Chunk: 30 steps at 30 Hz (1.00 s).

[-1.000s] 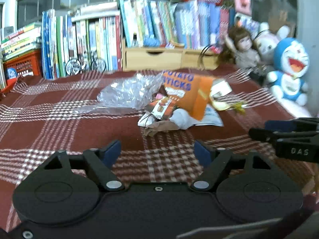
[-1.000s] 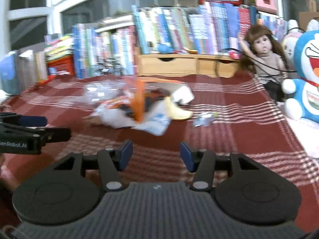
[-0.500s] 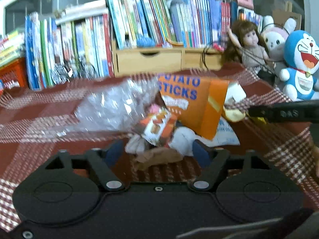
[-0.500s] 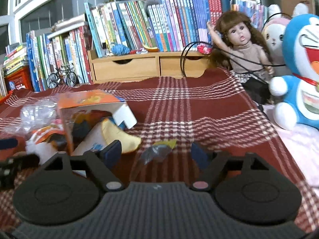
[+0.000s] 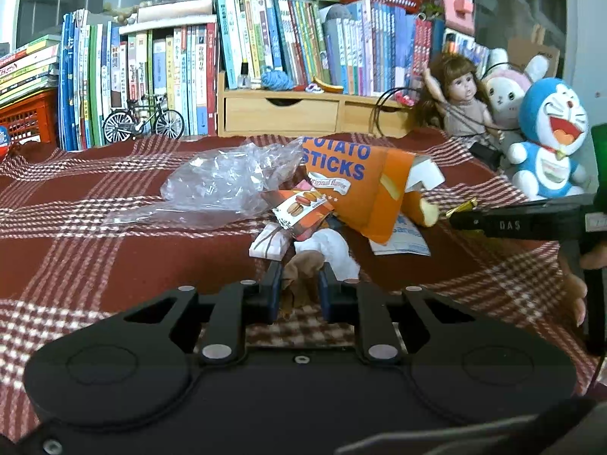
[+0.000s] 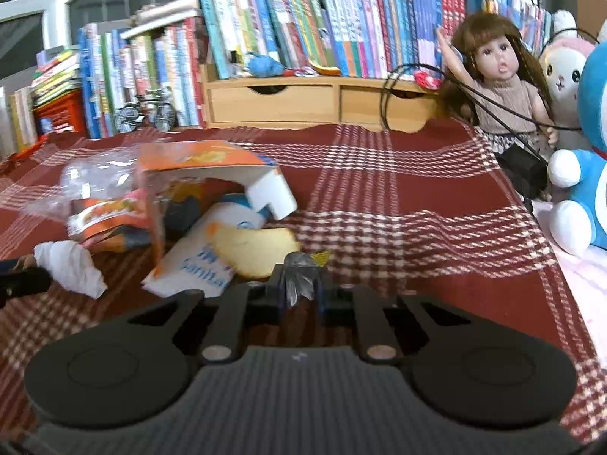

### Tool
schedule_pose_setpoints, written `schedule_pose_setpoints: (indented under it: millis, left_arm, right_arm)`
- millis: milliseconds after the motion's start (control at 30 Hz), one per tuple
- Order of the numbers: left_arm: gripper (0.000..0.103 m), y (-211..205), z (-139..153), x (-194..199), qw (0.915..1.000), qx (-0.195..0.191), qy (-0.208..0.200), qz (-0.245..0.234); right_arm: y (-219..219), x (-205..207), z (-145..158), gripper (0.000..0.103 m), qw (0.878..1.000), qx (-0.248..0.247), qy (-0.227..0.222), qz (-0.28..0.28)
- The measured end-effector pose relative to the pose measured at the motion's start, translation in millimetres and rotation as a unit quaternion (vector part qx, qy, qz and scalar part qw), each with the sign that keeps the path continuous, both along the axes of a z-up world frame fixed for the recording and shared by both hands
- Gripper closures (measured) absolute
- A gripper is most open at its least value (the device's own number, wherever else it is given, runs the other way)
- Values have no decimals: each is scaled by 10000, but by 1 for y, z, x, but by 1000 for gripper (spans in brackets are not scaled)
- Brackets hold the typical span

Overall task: Collect trash
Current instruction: 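Grasp the brown crumpled wrapper with the left tool while the right tool grasps a clear wrapper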

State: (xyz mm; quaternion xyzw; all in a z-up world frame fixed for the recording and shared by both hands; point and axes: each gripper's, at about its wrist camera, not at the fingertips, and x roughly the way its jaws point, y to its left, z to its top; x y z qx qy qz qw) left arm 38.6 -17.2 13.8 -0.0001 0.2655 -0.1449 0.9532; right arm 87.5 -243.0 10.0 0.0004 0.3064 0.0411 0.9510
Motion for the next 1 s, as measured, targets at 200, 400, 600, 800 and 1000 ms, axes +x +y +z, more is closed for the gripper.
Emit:
schedule_pose_setpoints:
  millis: [200,400,600,800,1000]
  left_arm:
    - [63,7,9,-30,9996,121,-195,-192]
    - [54,6,2,-36,9990,372,-169,-152]
    - [46,16,-4,-25,9983,271,-275,430]
    - [78,23,-16,-4,9982,62,326,508]
    - [80,29,-5,-26,9989,7,100,452]
  right_arm:
    - [12,-30,7,84,9993,163,-125,301]
    - [25,-55,14,84,9975,347,-222,574]
    - [42,-69,18,84,9956,389,-277,812]
    - [58,-74,18,84,9934,412,-278,1038]
    - [69,-85,19,84,9909,450,-283,1237]
